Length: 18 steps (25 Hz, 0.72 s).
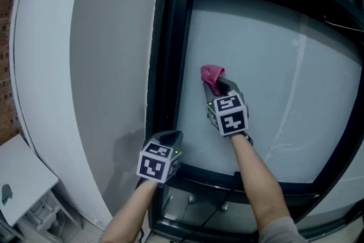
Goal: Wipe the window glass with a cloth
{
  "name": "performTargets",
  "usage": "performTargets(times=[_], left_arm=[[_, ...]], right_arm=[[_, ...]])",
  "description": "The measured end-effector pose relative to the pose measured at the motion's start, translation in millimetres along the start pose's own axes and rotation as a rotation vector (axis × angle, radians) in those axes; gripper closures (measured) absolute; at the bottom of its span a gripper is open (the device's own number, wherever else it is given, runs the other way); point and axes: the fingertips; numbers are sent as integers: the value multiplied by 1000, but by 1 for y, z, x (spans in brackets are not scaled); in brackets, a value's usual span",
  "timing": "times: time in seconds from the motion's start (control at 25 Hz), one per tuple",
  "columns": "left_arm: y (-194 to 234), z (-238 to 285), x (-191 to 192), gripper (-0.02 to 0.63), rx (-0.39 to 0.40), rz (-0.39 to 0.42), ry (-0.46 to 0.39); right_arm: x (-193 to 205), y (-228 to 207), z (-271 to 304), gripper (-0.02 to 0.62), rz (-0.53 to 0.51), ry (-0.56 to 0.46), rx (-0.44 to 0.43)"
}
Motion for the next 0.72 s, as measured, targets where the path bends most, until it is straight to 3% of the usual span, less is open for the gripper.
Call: performTargets(times=[0.24, 0.32, 0.44, 0.72], left_arm=[[24, -28, -19, 600, -64, -1, -75], [29, -35, -26, 599, -72, 11, -95], [32, -40, -43, 600, -55, 33, -92], [20, -28, -87, 600, -29, 71, -118]], right_arm=[[35, 88, 12, 534, -50, 94, -229], [39, 102, 14, 534, -67, 110, -263], [31, 96, 20, 534, -75, 122, -235], [-16, 34, 29, 534, -106, 77, -129]])
Point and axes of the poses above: the fingertips, and each gripper's own axes: z forward along the fingers, y to its left, x out of its underside, and after that the axes turned 6 degrees about x, right-handed
